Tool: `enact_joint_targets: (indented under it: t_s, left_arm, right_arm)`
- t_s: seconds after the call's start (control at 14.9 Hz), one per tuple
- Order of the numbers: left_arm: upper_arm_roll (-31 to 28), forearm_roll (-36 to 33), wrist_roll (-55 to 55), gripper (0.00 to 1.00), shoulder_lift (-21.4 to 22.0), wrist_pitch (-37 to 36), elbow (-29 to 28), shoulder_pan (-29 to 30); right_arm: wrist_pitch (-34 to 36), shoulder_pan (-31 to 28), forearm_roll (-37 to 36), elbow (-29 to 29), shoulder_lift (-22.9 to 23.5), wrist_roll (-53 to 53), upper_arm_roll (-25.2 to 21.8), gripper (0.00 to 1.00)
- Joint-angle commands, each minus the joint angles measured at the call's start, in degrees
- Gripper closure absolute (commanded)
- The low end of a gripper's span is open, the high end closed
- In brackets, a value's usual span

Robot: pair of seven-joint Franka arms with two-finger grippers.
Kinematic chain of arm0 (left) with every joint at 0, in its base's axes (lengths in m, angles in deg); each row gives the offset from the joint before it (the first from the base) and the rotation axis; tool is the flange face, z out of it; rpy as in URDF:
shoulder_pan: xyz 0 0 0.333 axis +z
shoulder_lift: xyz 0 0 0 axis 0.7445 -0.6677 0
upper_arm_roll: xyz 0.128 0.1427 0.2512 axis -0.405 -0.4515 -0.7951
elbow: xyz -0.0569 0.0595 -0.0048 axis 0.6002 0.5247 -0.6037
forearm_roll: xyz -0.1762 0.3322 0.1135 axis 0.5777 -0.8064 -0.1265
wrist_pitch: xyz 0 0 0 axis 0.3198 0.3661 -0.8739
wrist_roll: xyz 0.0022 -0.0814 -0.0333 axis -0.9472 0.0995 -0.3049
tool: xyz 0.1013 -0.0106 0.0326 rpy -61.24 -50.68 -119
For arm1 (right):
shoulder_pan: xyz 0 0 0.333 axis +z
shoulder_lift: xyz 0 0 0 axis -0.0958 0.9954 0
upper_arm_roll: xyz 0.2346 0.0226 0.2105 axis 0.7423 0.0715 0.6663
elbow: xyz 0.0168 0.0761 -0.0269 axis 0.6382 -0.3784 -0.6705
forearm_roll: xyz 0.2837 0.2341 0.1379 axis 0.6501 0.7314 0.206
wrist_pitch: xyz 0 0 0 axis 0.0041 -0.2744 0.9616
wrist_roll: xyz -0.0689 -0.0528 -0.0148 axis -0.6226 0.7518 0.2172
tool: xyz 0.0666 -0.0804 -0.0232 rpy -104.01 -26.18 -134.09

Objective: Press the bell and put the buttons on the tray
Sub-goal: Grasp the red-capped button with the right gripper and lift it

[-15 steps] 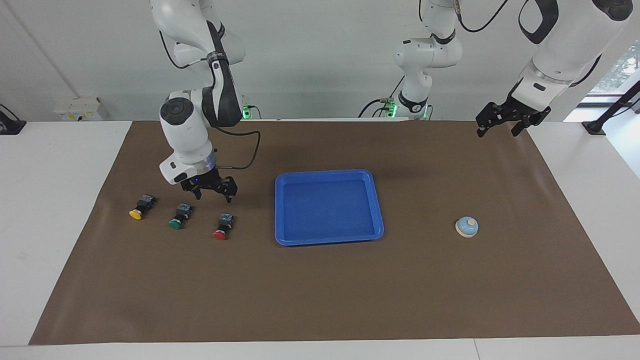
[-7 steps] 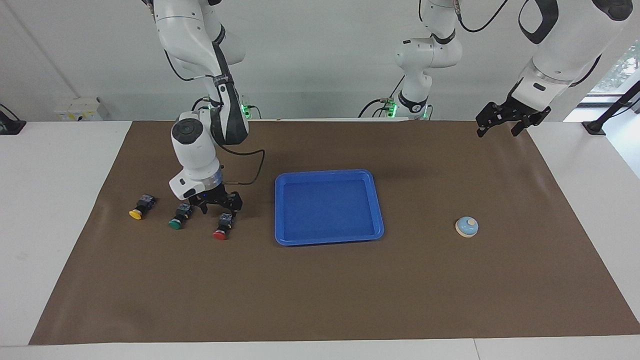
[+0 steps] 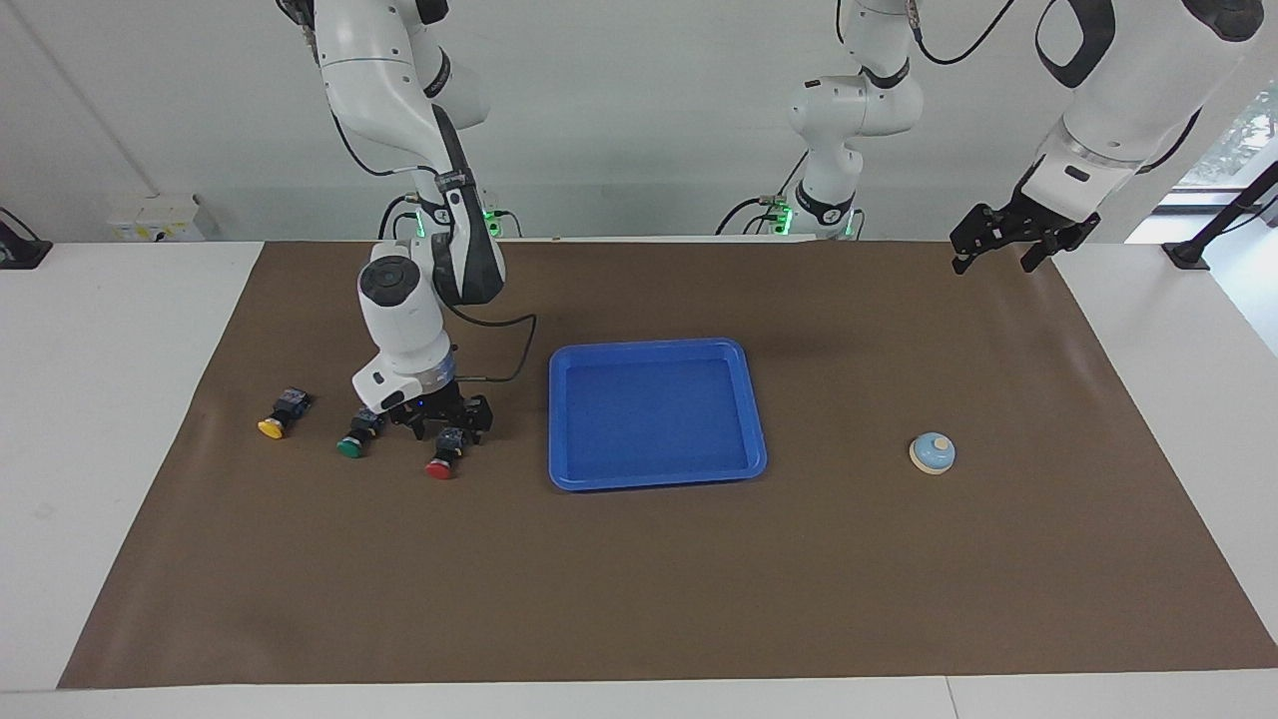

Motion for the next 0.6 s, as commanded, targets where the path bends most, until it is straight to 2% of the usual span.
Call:
enact_joint_targets:
  t_s: [0.0,0.54]
  left_arm:
    - [0.0,0.3,0.3,0.00,0.5,-0.5,0.1,0.2]
    - [0.0,0.3,0.3,0.00,0.5,-0.5,0.1,0.2]
  right_arm:
    - [-0.5,0.0,-0.3,1.0,0.5,-0.6,-0.1,0.08]
    - [-2.1,-0.2,-0.1,1.4,1.3,-1.6,-0.1,0.08]
